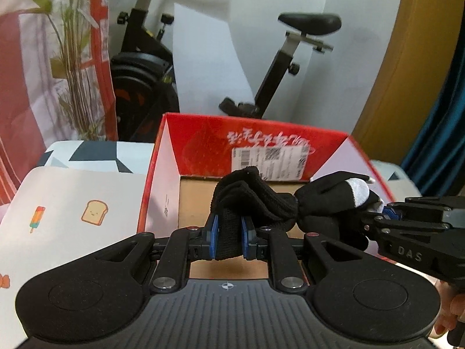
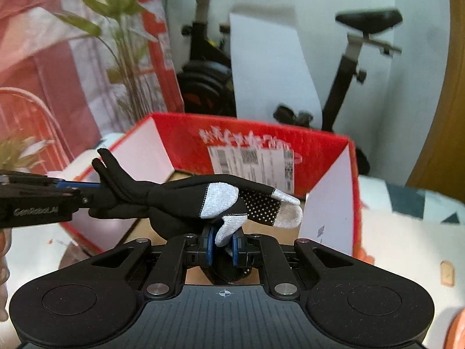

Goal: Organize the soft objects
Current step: 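Carry both gloves into the red box and open both tools, then withdraw both tools from the box back over the pile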

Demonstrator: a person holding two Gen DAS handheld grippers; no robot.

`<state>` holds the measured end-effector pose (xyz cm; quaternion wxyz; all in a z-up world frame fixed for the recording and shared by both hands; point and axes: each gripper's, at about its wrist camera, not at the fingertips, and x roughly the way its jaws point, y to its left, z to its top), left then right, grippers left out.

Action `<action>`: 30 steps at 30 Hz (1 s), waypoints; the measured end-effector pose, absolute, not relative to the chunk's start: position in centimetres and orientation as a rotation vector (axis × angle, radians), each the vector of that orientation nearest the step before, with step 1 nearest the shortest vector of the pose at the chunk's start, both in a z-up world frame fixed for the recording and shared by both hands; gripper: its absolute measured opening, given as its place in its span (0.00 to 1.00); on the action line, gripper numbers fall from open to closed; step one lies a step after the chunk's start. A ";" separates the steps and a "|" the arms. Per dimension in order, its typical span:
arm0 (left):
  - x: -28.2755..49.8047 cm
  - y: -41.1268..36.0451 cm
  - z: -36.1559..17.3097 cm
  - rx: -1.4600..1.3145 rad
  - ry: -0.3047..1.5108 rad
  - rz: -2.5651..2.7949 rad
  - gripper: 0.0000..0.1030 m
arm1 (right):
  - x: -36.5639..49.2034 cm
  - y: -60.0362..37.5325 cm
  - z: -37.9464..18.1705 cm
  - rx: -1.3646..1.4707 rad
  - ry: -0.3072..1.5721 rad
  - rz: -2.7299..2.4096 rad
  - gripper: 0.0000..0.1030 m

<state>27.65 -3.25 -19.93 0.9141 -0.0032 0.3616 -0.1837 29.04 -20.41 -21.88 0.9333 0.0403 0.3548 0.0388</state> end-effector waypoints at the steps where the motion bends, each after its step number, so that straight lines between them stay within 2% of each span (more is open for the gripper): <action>1: 28.2 -3.5 -20.2 0.004 0.757 -0.375 0.17 | 29.4 -20.5 -22.3 0.087 0.739 0.078 0.11; 11: 29.9 -3.2 -21.7 0.036 0.818 -0.370 0.17 | 30.6 -20.2 -24.3 0.091 0.826 0.084 0.12; 13: 29.9 -3.2 -21.7 0.047 0.813 -0.362 0.17 | 30.7 -20.1 -24.3 0.094 0.834 0.083 0.14; 15: 29.8 -3.2 -21.8 0.056 0.813 -0.357 0.17 | 30.4 -20.1 -24.2 0.091 0.828 0.074 0.21; 22: 28.7 -2.7 -21.6 0.060 0.792 -0.339 0.17 | 29.2 -20.9 -22.8 0.093 0.783 0.024 0.28; 25: 27.8 -2.4 -21.0 0.059 0.767 -0.332 0.18 | 28.0 -21.3 -22.1 0.125 0.751 0.027 0.33; 28: 26.5 -2.2 -20.2 0.079 0.720 -0.324 0.20 | 26.3 -21.2 -21.4 0.127 0.706 0.035 0.45; 30: 25.5 -1.9 -19.8 0.087 0.688 -0.323 0.27 | 25.2 -21.0 -21.2 0.128 0.692 0.043 0.60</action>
